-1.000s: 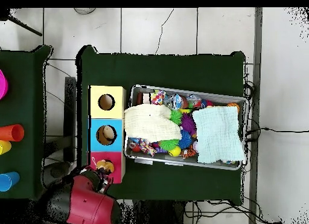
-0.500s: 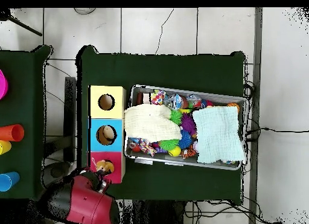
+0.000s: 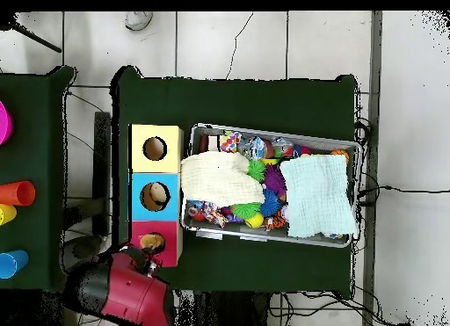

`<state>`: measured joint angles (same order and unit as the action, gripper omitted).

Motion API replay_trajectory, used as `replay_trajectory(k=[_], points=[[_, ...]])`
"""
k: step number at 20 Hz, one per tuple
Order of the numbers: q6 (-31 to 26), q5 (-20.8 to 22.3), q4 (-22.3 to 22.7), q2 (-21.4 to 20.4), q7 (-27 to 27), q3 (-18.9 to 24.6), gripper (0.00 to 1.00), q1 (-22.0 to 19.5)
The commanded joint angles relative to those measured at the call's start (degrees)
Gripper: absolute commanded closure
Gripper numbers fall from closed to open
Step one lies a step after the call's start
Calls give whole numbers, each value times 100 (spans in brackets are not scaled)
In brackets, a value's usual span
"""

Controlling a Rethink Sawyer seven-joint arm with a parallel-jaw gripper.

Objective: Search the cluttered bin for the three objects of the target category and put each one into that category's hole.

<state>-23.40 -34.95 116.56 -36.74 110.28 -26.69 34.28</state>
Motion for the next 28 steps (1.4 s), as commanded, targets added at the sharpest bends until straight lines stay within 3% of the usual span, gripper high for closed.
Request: replay_trajectory(k=[1,3,6,10,14,17,18,19,22,25,28], points=[[741,-391,321,425,1577,981,100,-333],[1028,-413,383,482,1550,1174,100,-468],[1638,-294,319,622,1661,1119,100,-451],[2735,-55,535,486,1851,1752,100,-1022],[2730,-82,699,370,1788,1977,100,-1215],[1785,-341,700,-20,1581,1569,100,-897],[1145,-305,501,-98,1564,1113,100,-601],[574,-125,251,-138,1535,658,100,-377],[-583,306,-257,-270,1562,101,100,-249],[-1138,483,-498,-350,1542,-69,100,-278],[-1235,476,-551,-389,1456,-29,100,-367]])
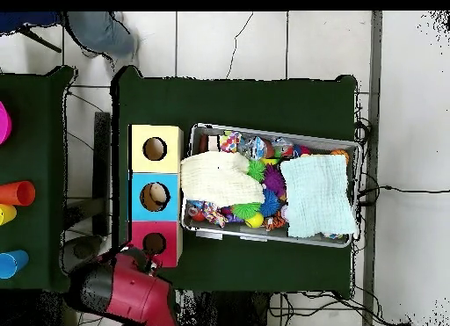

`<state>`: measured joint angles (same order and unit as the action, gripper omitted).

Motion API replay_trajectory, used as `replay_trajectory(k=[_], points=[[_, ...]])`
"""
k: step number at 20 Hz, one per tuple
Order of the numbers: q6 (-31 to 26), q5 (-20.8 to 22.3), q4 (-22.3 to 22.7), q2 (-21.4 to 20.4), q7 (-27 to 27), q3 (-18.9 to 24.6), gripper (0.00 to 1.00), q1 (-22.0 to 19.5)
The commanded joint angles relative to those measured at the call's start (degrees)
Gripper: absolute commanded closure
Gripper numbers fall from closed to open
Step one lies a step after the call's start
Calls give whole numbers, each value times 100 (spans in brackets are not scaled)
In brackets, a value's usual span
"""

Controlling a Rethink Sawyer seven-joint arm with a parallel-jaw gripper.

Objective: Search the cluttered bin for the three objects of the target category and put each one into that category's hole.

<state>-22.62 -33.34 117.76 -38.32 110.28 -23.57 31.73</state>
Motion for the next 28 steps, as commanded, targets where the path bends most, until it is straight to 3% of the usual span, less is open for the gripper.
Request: replay_trajectory(k=[1,4,11,16,28], points=[[-1234,277,-666,-238,1462,-330,100,-109],[-945,201,-731,-241,1467,-374,100,-79],[-815,455,-1485,149,1538,-1279,100,295],[-740,496,-1601,231,1269,-1237,100,70],[-546,680,-1722,200,533,-627,100,-768]])
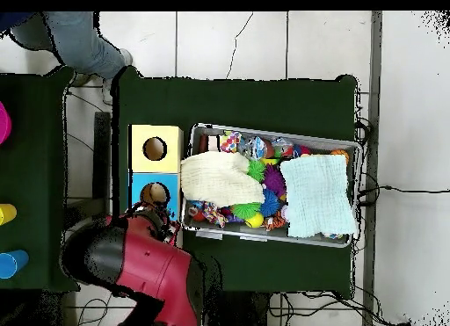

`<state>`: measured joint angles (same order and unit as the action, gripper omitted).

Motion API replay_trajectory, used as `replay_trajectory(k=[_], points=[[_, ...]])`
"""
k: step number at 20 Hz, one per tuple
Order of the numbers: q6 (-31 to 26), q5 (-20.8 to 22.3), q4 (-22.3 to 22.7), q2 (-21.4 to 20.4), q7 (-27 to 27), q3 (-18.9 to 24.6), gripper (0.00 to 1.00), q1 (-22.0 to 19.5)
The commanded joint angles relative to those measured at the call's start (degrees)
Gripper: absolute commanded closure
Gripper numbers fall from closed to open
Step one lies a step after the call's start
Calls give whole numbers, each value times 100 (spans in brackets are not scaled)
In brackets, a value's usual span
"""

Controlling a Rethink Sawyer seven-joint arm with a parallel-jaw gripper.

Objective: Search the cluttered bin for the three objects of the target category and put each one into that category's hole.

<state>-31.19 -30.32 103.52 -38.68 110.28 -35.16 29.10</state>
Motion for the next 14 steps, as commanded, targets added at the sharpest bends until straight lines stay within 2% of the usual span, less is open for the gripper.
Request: replay_trajectory(k=[1,9,14], points=[[352,401,-297,248,476,585,100,-580],[743,752,-342,402,228,897,100,-1066],[1280,1058,-236,523,299,1021,100,-1269]])
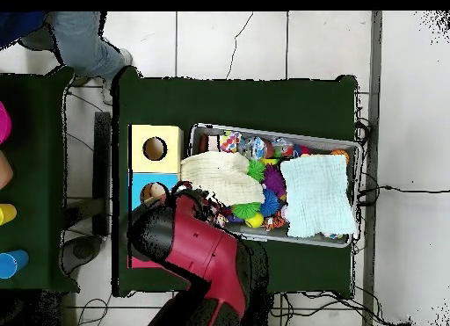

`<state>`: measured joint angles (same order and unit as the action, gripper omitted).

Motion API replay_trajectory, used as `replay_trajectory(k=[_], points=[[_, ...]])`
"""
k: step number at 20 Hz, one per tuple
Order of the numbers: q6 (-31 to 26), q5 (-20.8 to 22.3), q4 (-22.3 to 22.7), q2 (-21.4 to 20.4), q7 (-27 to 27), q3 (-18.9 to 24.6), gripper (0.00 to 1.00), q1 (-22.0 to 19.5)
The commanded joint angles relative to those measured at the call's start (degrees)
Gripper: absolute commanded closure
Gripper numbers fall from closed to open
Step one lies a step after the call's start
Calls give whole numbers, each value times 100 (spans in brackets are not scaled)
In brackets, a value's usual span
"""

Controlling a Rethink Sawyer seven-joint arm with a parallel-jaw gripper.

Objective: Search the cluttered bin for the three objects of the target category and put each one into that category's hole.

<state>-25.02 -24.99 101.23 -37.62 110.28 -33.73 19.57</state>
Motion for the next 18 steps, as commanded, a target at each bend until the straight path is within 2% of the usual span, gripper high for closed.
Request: replay_trajectory(k=[1,3,8,13,18], points=[[756,609,-23,465,305,857,100,-338],[910,747,-14,531,329,833,100,-384],[1312,1177,121,587,64,1225,100,-806],[1572,1651,69,565,-76,1583,100,-1283],[1830,1970,72,634,210,1530,100,-1465]])
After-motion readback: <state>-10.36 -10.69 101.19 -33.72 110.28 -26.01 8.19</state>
